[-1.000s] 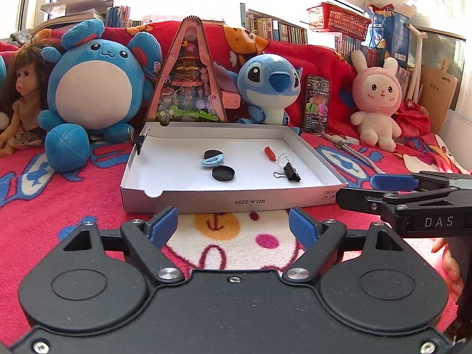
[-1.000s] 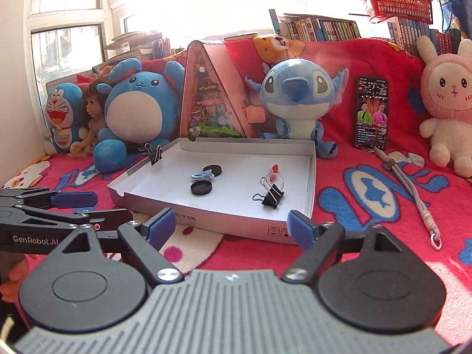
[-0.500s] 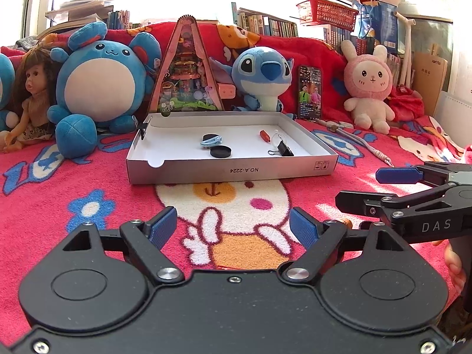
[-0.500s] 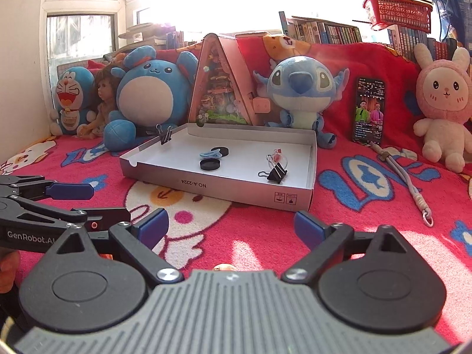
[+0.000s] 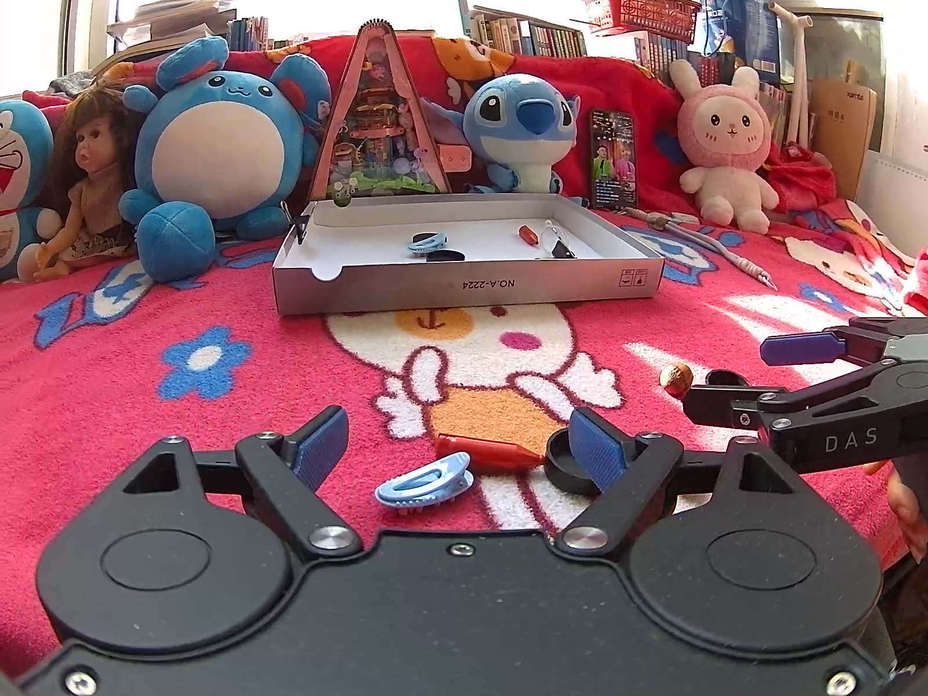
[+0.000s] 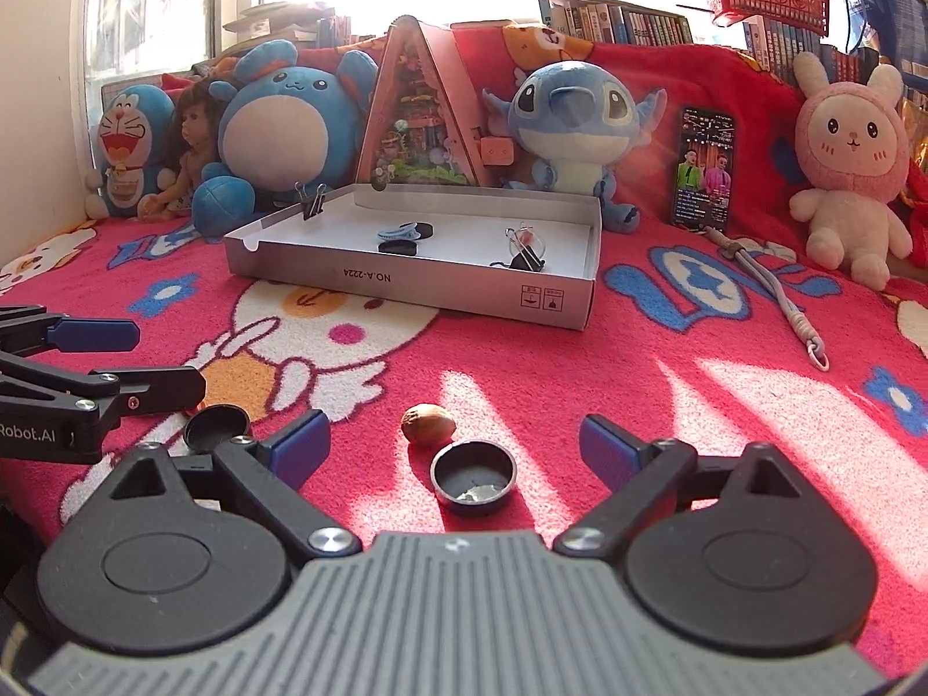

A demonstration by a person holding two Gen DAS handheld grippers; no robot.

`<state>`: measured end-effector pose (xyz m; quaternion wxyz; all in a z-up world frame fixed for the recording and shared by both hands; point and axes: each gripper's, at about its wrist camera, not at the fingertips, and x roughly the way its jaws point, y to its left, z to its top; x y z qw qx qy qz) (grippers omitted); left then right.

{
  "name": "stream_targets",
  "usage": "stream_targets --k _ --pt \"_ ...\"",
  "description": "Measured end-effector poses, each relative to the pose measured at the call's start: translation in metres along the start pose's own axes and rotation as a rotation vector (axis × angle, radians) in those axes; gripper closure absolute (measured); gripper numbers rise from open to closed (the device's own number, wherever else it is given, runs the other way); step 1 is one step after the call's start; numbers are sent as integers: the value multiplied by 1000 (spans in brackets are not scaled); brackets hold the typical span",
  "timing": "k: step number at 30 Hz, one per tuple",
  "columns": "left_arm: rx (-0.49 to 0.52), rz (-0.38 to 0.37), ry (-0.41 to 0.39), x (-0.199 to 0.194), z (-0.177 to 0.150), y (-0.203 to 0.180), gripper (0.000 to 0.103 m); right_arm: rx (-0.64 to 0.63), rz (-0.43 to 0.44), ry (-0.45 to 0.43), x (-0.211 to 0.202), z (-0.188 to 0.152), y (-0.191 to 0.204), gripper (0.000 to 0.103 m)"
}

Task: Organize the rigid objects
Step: 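Move both tools back toward the blue hair clip and small black cup, then grasp the blue hair clip with the left tool while the right tool grasps the black cup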

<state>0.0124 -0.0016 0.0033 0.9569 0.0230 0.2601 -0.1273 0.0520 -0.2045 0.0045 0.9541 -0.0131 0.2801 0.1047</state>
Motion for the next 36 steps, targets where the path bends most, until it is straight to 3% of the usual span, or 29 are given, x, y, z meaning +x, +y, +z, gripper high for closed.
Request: stream_targets --k 7,13,15,20,22,24,27,29,31,36 --pt "-48 33 3 -15 -5 12 28 8 -33 21 -2 -9 -4 6" --pt "-114 32 34 -18 -8 20 46 5 -70 24 -2 -15 -6 6" --pt "-125 32 46 -14 -8 18 56 -1 -90 11 -3 -16 -4 6" --pt "-169 34 64 -4 -9 15 58 5 -116 -10 -5 -18 0 7" --pt "-166 40 59 -1 -9 12 60 4 -120 -11 -6 -19 1 11" --pt "-163 43 56 1 -8 10 71 7 -115 -14 -6 -20 3 15" --pt "-162 41 44 2 -8 10 75 9 -102 -14 -6 -19 4 24" --pt "-144 44 31 0 -8 8 75 6 -96 -9 -6 -19 6 41" --pt "-121 48 20 -2 -7 7 75 -4 -109 -4 -5 -18 8 66" --pt "-104 53 8 -4 -5 7 75 10 -101 -5 -5 -16 7 66"
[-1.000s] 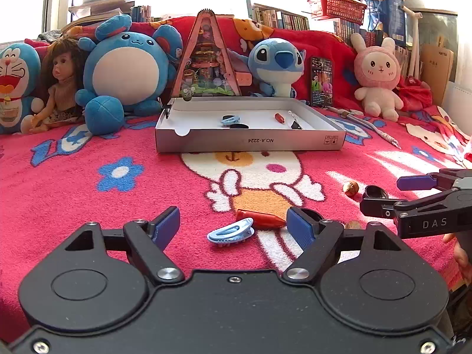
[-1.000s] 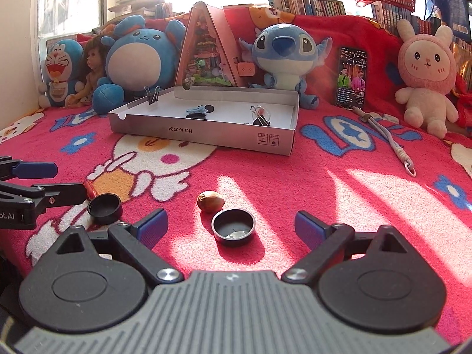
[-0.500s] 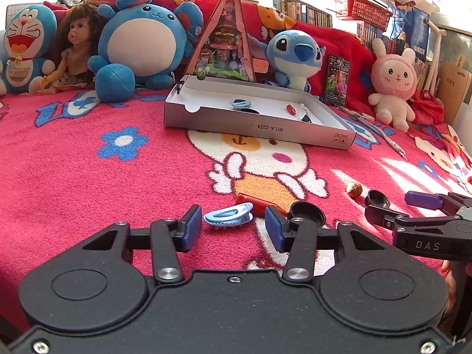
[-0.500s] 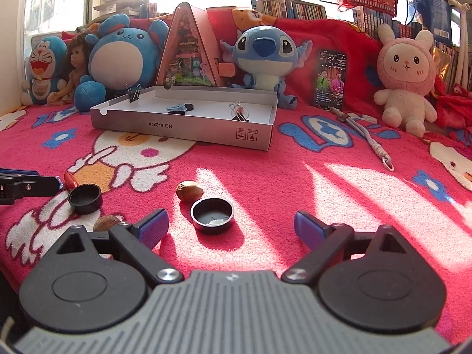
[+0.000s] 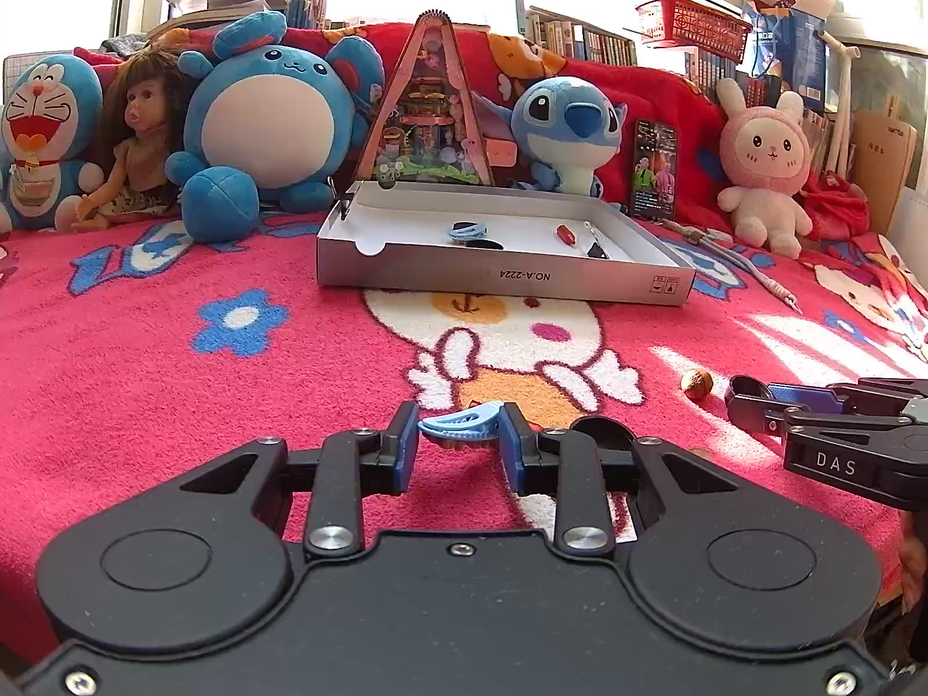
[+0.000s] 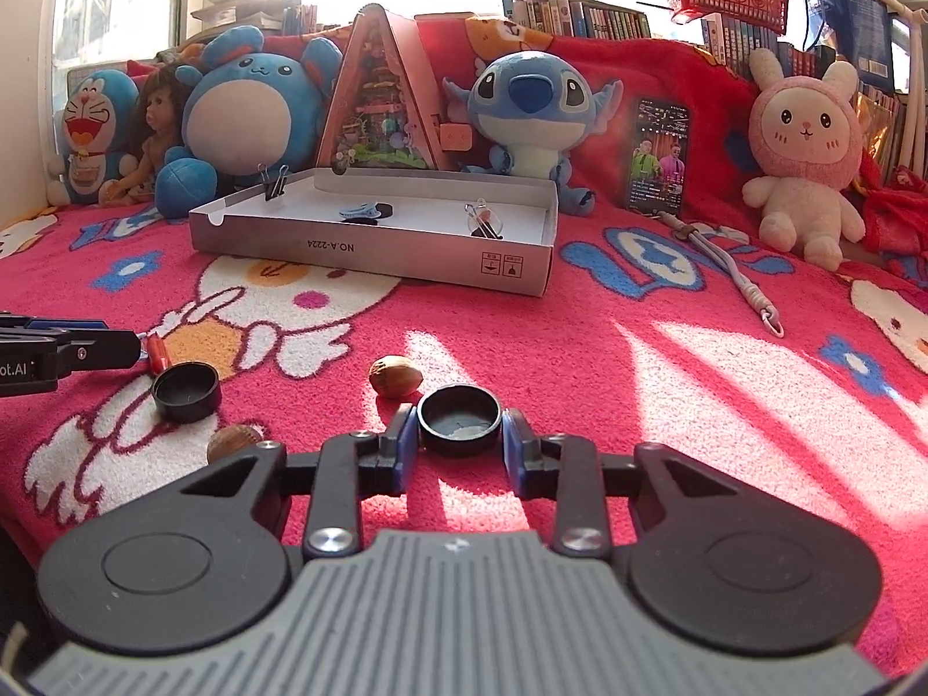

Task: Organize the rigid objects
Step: 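Grasp the blue hair clip with the left tool while the right tool grasps the black cup, then carry the blue hair clip and black cup into the white tray box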

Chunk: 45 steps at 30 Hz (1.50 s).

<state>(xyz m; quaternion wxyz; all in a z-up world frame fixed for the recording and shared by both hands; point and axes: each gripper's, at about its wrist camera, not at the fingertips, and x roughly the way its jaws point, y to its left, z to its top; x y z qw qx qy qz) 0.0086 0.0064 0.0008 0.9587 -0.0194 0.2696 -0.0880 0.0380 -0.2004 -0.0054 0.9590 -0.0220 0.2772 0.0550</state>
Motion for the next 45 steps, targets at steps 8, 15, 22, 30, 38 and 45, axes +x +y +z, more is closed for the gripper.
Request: stream_targets --k 8,15,22,30,38,45 --pt "-15 7 -6 4 10 8 75 -6 -7 -15 -5 6 -2 66" --pt "-17 12 -27 11 29 15 75 32 -21 -24 -3 20 -14 66" --pt "-17 -7 -48 24 57 18 75 57 -21 -29 6 38 -20 66" --pt "-42 -62 -19 46 96 19 75 107 20 6 24 76 -28 66" --pt "-37 -118 23 78 141 14 75 107 30 72 52 121 -36 66" --pt "-82 -211 176 124 175 9 75 111 60 198 82 153 -43 66"
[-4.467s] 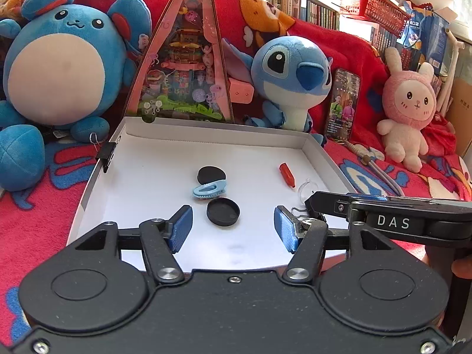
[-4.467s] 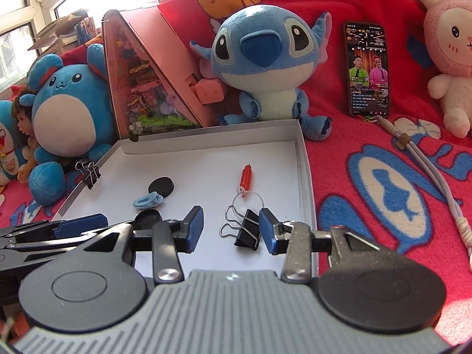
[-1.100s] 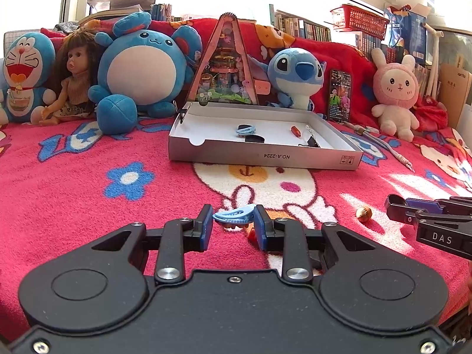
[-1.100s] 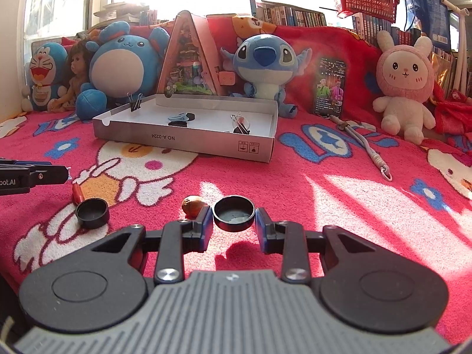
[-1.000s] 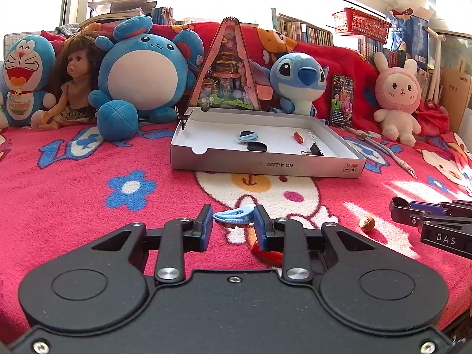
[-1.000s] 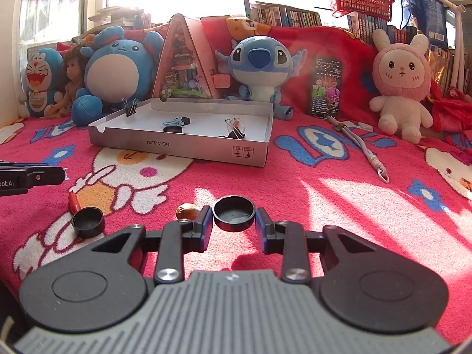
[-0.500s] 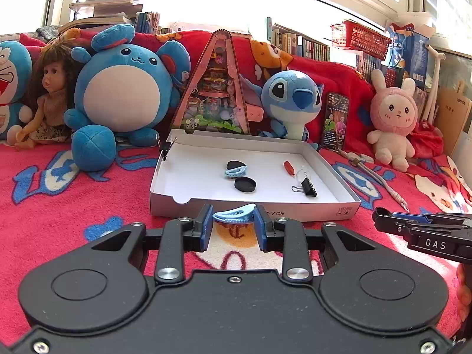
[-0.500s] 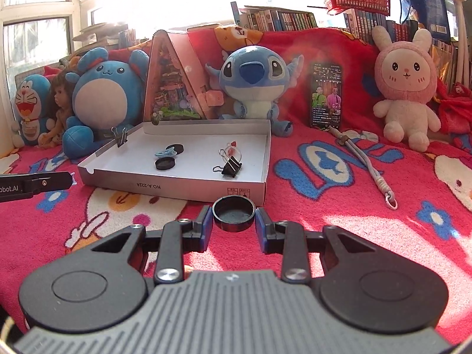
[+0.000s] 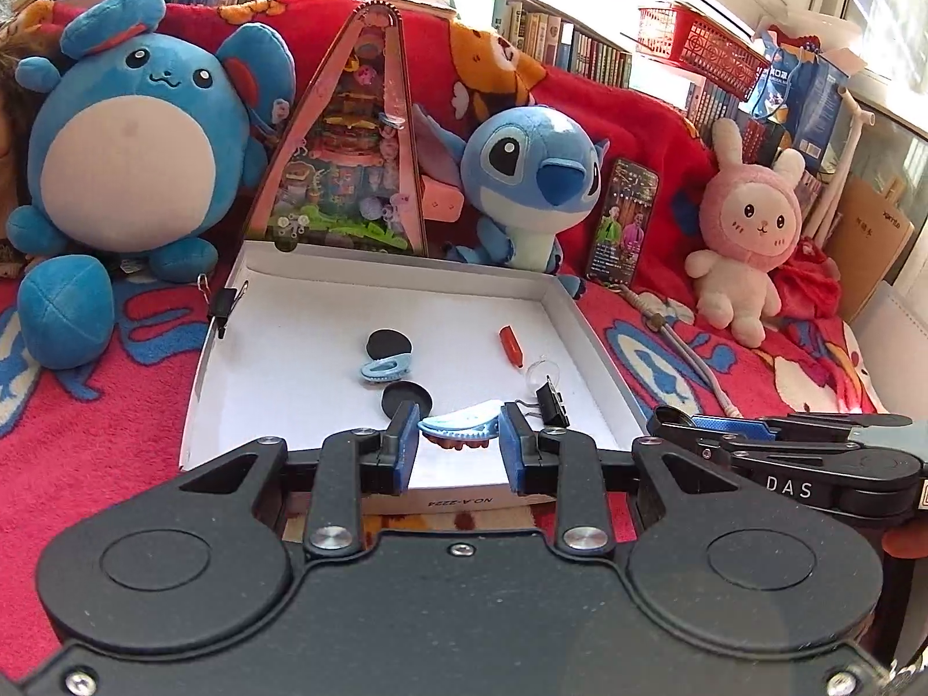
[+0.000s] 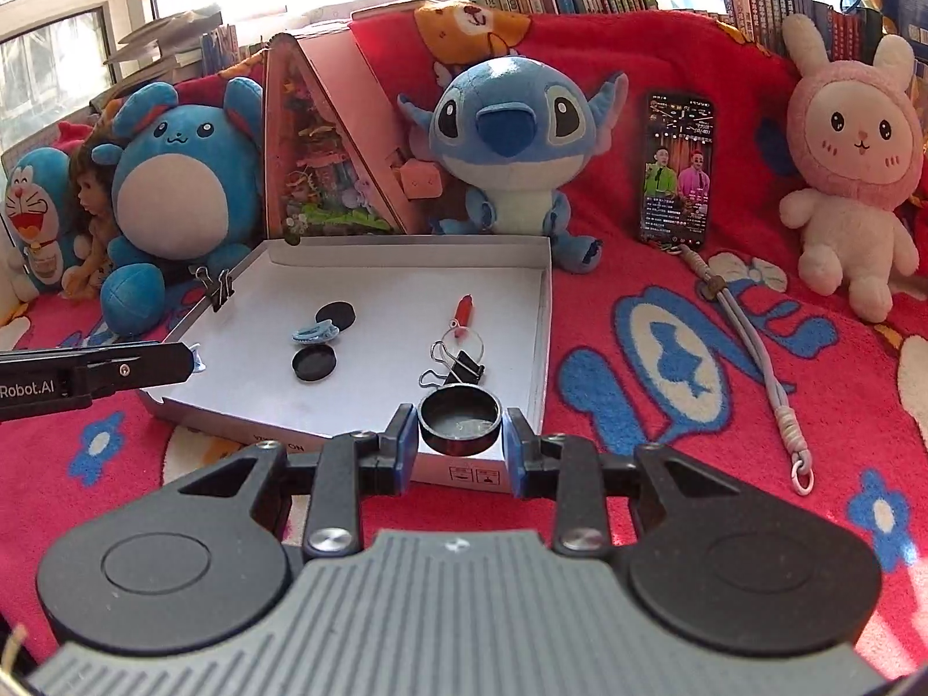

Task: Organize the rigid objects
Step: 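Carry the blue hair clip and black cup into the white tray box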

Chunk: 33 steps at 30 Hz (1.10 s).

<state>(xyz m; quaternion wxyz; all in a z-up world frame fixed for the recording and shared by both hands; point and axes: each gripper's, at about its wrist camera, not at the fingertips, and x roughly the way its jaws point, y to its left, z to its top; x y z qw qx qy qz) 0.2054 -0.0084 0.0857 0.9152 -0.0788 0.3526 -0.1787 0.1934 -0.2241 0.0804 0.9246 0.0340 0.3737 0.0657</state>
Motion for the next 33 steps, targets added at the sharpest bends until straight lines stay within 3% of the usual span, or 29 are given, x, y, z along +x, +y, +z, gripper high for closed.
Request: stream_targets --k 7,19,33 --pt "-11 -6 138 54 5 -4 75 57 26 111 33 16 -2 66" --pt "12 61 151 97 -6 -5 75 83 3 166 75 12 -2 66" --pt "-1 64 115 115 -6 -2 75 105 6 151 92 13 -6 66"
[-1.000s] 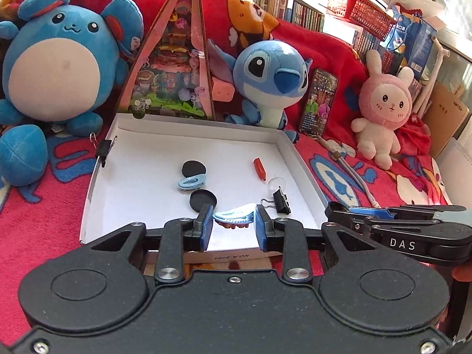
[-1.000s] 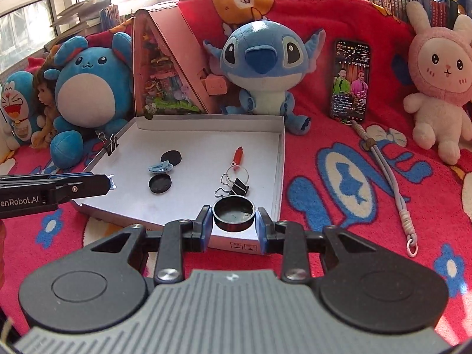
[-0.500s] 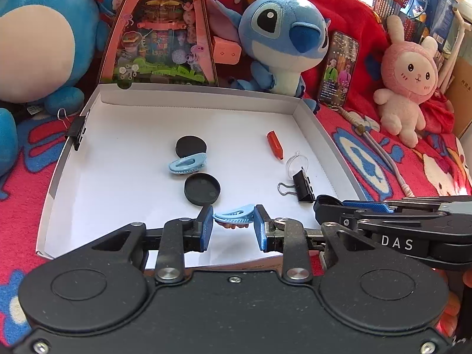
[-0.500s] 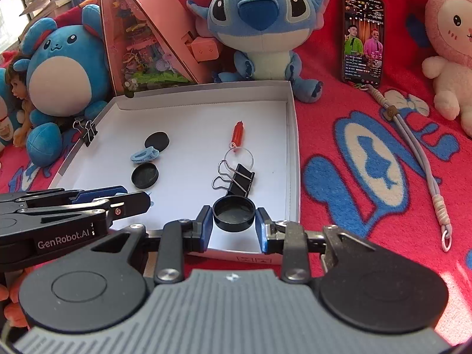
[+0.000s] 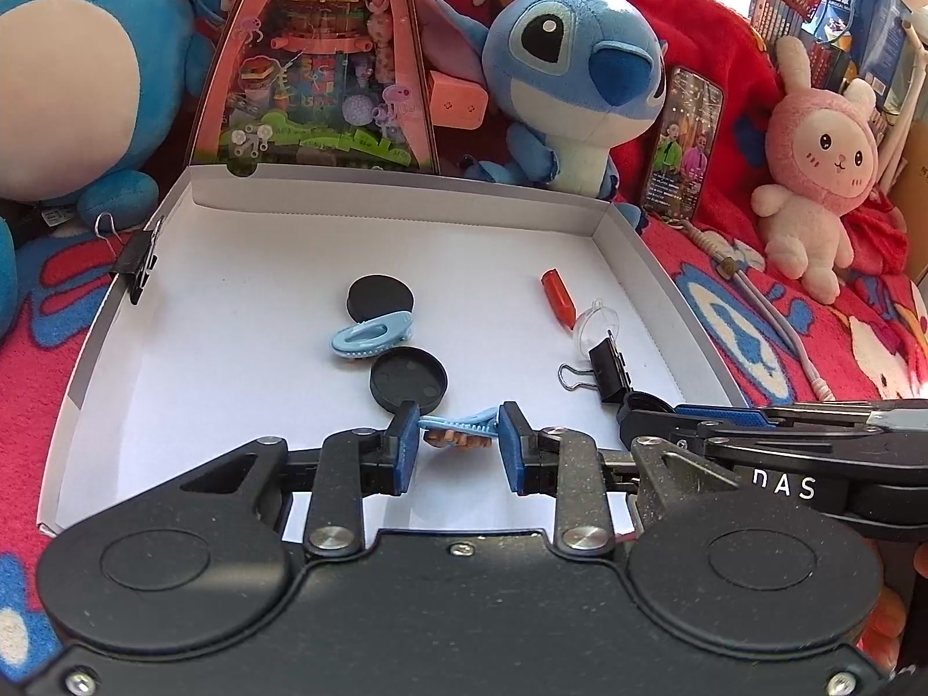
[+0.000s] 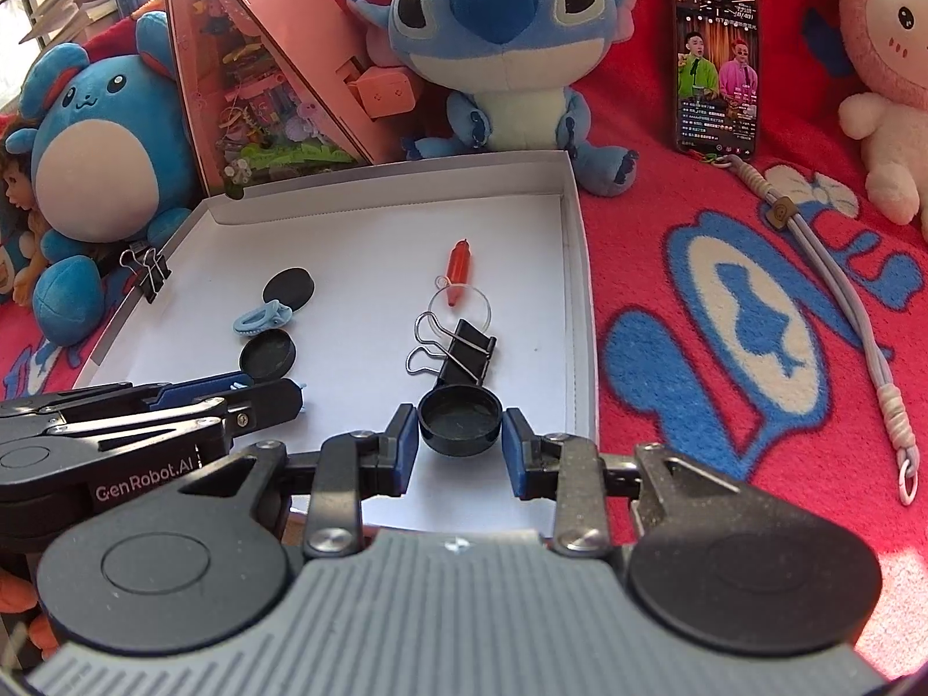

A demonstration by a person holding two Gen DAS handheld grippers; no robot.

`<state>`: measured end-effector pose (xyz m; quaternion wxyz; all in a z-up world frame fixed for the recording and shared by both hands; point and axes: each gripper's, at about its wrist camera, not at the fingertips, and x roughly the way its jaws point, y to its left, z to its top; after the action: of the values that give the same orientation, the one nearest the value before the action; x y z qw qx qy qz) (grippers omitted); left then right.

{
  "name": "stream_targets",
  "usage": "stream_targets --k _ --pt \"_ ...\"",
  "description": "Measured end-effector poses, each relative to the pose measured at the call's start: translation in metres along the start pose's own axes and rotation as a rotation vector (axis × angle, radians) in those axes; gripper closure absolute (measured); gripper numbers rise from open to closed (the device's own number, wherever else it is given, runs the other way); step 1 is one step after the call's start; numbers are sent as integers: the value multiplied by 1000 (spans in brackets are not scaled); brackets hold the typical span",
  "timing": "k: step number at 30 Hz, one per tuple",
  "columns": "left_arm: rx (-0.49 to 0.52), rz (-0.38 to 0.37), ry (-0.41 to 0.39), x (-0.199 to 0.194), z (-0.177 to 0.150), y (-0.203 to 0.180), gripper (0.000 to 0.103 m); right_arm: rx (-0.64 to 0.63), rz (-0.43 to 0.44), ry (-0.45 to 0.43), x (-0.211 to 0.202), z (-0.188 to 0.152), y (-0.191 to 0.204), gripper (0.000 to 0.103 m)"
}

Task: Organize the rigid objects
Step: 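Carry the blue hair clip and black cup into the white tray box, then open the left tool to drop the blue clip while the right tool releases the cup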

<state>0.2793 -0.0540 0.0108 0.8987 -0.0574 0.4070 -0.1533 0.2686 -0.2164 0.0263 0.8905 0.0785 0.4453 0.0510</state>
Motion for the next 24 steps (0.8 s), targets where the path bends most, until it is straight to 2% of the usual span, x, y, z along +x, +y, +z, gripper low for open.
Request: stream_targets --k 10,14,20,22,24 --pt "-8 6 -20 11 7 0 75 6 1 -18 8 3 0 66" --pt "8 41 -26 17 11 -4 75 14 0 -29 11 5 -2 66" --pt "19 48 -32 16 9 -4 75 20 11 -32 11 5 -4 66" --pt "19 50 -33 12 9 -4 71 27 18 -37 10 4 -5 63" --pt "20 46 -37 8 8 -4 60 26 24 -47 7 3 -6 63"
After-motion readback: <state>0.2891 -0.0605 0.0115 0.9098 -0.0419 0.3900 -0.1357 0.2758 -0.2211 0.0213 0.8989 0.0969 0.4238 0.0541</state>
